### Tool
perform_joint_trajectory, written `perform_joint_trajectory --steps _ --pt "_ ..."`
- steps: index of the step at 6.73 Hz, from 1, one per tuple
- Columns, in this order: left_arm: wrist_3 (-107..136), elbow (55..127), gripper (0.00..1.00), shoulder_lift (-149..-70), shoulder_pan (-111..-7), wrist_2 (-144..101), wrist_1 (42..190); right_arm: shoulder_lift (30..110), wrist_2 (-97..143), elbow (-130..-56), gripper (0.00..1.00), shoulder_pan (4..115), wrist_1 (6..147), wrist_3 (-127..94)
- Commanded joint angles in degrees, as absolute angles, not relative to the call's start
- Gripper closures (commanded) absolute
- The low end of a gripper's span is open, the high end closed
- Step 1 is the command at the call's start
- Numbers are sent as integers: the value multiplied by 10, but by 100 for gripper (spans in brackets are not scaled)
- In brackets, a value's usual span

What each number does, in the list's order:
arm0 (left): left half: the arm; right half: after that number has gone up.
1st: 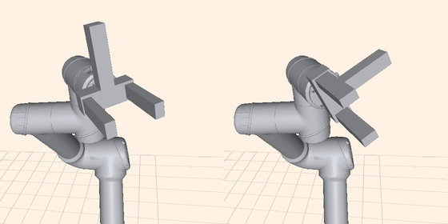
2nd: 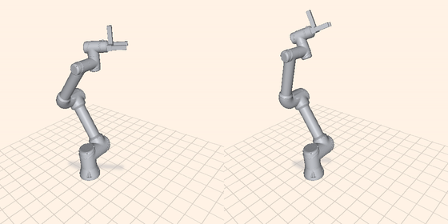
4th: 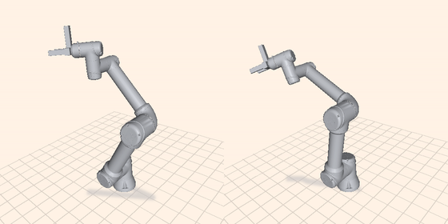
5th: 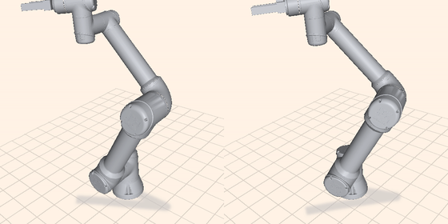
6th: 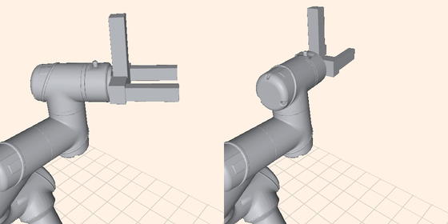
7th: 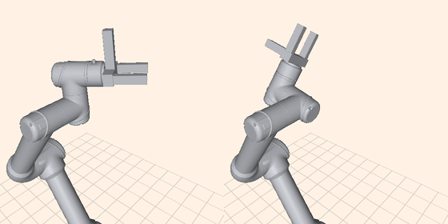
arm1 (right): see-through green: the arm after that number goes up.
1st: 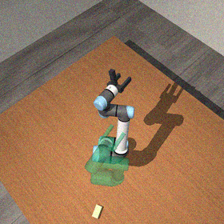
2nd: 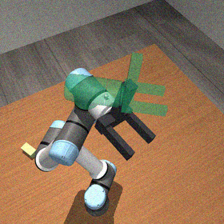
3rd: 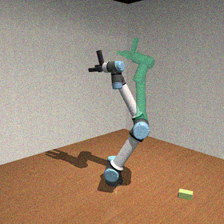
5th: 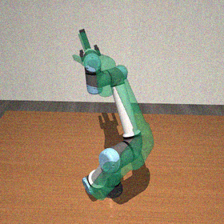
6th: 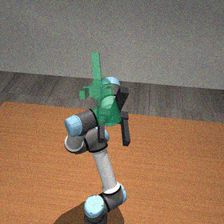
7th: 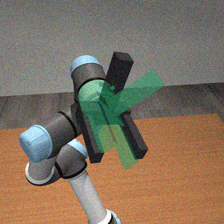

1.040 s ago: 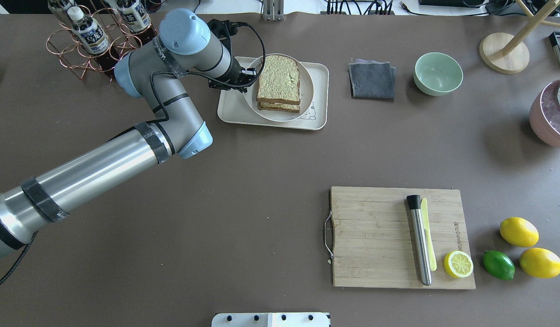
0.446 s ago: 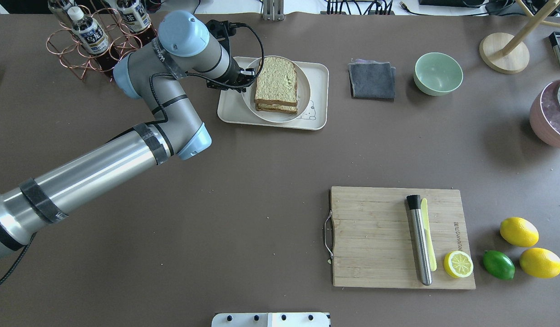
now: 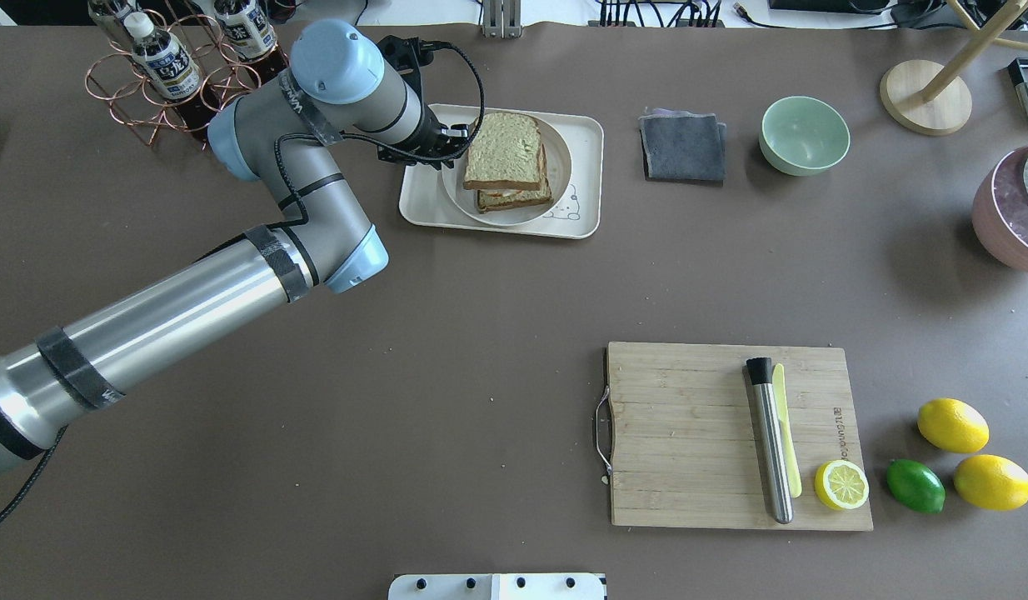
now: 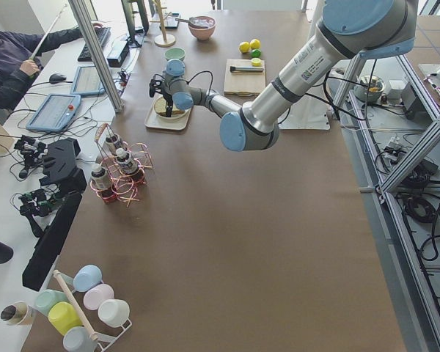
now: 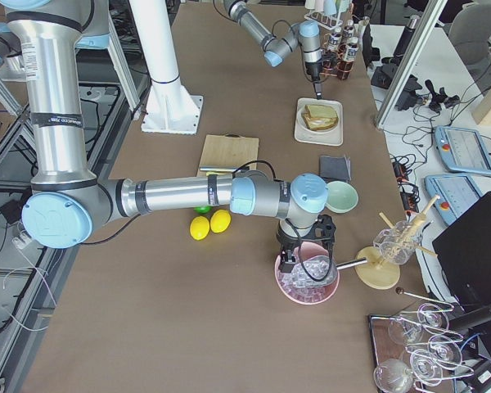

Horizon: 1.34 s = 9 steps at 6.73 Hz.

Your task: Make sandwich and place on tray

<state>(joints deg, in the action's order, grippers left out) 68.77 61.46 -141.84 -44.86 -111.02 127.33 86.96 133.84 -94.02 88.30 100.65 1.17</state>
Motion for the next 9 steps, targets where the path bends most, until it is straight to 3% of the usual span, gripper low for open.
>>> perform_joint_trajectory --steps 1,5,7,9 --pt "686 747 3 -1316 -486 -1185 1252 879 1339 -940 0 899 1007 11" --pt "516 1089 3 -1058 -570 -1268 1056 887 1328 -940 0 899 1008 12" --pt "316 1107 3 -931 -684 -1315 1049 886 1317 -940 0 899 1007 12" --pt "65 1039 3 -878 -806 -1320 1016 887 1317 -940 0 899 1007 12"
